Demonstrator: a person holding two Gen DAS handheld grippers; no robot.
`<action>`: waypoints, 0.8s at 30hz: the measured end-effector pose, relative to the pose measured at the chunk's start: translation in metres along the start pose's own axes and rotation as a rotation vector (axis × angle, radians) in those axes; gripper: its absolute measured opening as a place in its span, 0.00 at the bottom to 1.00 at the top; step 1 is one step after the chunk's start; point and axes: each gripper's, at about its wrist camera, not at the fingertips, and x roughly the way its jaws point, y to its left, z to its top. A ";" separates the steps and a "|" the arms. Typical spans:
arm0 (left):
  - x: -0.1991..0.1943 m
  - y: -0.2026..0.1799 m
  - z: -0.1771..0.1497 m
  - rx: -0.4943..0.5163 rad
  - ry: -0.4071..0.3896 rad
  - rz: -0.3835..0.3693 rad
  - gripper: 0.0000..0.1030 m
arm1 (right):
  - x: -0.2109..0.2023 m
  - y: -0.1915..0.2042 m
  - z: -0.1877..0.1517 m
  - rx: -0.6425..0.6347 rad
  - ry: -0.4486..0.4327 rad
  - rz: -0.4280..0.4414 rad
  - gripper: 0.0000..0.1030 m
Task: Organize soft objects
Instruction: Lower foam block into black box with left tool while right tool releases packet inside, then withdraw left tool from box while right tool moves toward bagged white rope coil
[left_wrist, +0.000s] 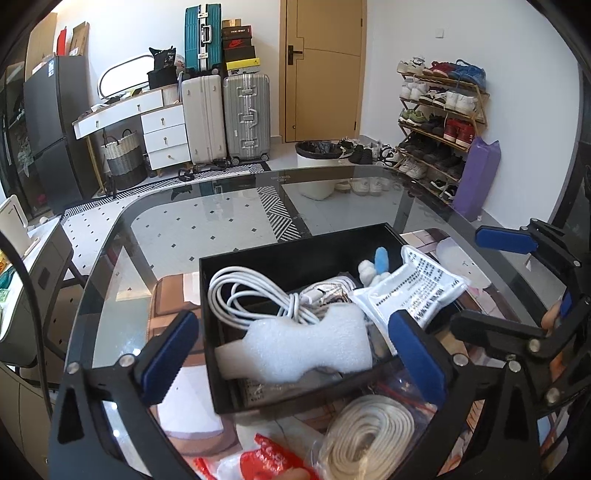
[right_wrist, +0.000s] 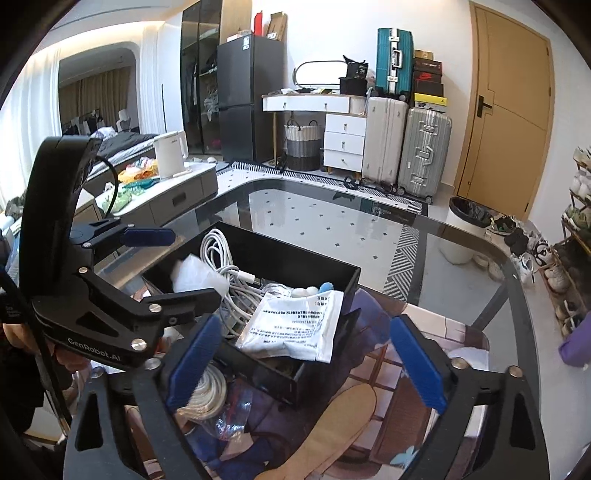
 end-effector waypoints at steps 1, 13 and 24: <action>-0.003 0.000 -0.001 0.001 -0.003 -0.001 1.00 | -0.003 -0.001 -0.002 0.010 -0.006 0.003 0.98; -0.038 0.019 -0.022 -0.040 -0.024 0.025 1.00 | -0.018 0.009 -0.022 0.107 0.019 -0.017 0.99; -0.049 0.024 -0.050 -0.043 0.004 0.058 1.00 | -0.021 0.029 -0.040 0.159 0.059 0.031 0.99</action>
